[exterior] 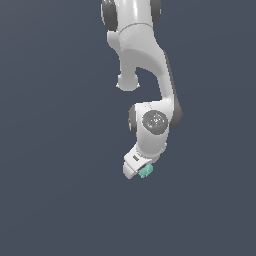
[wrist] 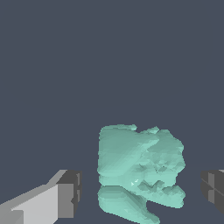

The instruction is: Pick up the object and move it to a goal position.

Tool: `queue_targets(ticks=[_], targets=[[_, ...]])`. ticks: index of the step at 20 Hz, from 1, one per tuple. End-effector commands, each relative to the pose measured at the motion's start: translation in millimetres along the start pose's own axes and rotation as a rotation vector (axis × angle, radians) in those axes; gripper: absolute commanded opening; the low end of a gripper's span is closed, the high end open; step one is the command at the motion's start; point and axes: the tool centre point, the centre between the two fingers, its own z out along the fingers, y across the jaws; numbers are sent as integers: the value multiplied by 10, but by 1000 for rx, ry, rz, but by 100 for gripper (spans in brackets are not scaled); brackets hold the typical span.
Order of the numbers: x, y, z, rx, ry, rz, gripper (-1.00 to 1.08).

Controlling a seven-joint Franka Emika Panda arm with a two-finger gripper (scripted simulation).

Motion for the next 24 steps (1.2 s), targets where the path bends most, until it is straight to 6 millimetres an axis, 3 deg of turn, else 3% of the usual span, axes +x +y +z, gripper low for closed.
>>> queue_targets(ticks=[1,5,9,10,24], targets=[[-7,-6,147,1,-1,-2,100],[-6,-3,275,1,-1,-2,100],[5,3,278,1,-1,-2,100],[5,3,278,1,-1,-2,-100],[-6,-19,277,1,-1,-2,-100]])
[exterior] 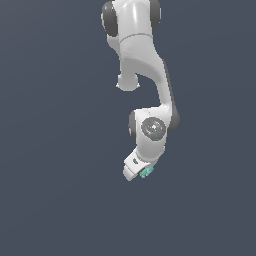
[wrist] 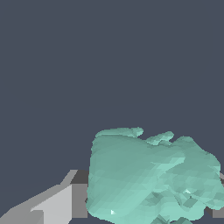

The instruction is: Pick up the object and move it to a goal position.

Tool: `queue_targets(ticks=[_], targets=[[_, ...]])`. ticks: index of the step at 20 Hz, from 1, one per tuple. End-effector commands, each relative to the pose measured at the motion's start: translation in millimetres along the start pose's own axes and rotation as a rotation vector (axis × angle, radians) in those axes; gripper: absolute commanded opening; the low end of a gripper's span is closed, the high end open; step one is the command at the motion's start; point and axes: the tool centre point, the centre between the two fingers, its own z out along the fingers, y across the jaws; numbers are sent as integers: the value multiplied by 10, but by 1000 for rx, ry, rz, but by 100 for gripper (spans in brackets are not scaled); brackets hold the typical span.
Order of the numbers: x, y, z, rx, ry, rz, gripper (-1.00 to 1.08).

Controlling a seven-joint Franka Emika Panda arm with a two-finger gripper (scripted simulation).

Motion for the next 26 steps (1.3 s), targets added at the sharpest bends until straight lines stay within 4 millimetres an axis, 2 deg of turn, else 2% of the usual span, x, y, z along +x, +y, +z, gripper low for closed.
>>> queue_targets(ticks=[1,7,12,18,26], targets=[[-9,-23,-2,0,0,0,-100],[-71,-159,-3,0,0,0,-100],[-165,-363,-4,0,0,0,-100],[-334,-735,-6,0,0,0,-100],[-600,-1336,-8,0,0,0,-100]])
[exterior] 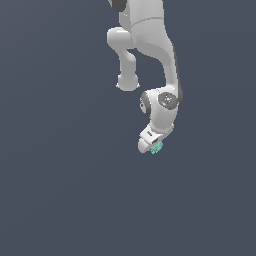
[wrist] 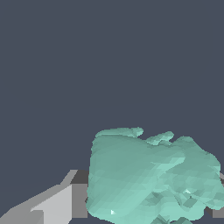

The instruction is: Pick up the object and move it to a goal position.

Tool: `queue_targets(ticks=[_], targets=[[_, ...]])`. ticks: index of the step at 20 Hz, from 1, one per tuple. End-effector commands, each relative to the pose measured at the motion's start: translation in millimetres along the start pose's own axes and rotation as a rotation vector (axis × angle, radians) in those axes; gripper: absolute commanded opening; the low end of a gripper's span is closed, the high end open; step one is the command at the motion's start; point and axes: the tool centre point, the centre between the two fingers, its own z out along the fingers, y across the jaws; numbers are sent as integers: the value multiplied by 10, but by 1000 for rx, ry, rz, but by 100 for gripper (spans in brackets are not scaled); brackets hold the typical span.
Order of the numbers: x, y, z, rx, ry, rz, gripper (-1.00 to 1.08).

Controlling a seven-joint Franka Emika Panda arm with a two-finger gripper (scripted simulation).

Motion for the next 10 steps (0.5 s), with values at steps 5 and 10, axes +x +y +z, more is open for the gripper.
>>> queue_targets(ticks=[5,10], targets=[[-201,-464,-3,0,0,0,-100],[-305,-723,-3,0,0,0,-100]])
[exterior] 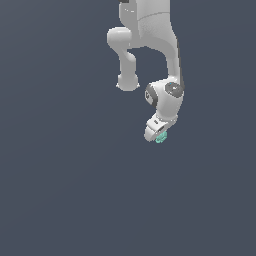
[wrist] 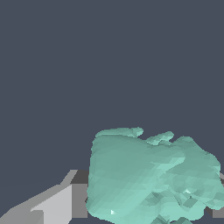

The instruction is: Pick up the object and move it to a goal position.

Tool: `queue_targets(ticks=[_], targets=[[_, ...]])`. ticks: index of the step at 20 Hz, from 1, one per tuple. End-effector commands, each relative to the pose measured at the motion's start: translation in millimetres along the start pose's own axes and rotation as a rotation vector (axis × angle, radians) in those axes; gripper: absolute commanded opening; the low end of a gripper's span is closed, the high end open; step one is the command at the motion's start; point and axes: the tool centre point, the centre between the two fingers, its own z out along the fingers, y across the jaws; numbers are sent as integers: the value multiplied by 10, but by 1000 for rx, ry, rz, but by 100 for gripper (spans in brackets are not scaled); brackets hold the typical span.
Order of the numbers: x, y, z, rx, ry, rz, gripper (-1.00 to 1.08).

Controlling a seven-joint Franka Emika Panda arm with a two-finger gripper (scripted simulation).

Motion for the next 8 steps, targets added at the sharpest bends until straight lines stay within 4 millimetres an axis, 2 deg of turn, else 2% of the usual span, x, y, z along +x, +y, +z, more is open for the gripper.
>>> queue_targets(ticks=[1,8], targets=[[-47,-112,-2,0,0,1,-100],[-93,-250,-1,0,0,1,-100]])
